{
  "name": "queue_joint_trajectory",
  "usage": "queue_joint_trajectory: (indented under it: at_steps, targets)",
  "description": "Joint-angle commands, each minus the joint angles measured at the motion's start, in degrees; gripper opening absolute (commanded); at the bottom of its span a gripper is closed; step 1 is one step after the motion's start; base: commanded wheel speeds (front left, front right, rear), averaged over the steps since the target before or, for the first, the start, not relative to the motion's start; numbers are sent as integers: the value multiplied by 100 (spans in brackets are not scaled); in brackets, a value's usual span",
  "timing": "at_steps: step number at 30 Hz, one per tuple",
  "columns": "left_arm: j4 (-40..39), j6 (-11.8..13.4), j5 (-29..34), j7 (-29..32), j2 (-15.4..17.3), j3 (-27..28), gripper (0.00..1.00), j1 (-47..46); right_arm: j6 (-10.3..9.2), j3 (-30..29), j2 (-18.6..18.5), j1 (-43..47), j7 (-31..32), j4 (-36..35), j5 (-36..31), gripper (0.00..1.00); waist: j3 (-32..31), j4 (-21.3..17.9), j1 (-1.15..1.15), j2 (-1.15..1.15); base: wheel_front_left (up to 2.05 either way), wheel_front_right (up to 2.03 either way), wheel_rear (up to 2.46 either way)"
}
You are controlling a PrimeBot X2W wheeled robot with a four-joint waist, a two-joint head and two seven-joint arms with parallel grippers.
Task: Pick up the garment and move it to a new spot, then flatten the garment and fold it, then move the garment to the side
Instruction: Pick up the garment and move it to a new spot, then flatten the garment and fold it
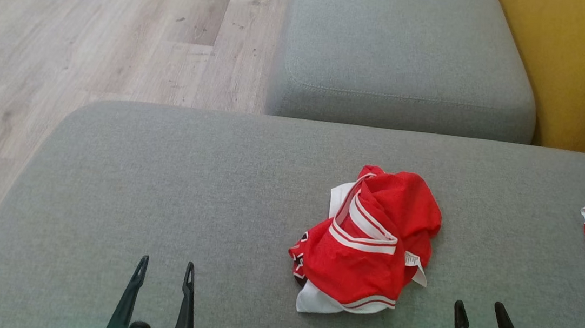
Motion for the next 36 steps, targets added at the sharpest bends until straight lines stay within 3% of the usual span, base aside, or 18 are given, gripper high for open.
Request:
queue_joint_trajectory:
  at_steps: [1,15,36]
  targets:
    - [-203,-107,126,-53,-77,304,100,-233,42,139,-54,-196,-37,-185,-8,100,-45,18,1,0,0,0,0]
    - [-111,-491,467,-53,-288,628,100,-171,42,227,-54,-205,-37,-162,44,100,16,16,1,0,0,0,0]
    - [-54,-705,657,-53,-409,754,100,-158,42,253,-53,-254,-37,-139,115,100,35,-61,1,0,0,0,0]
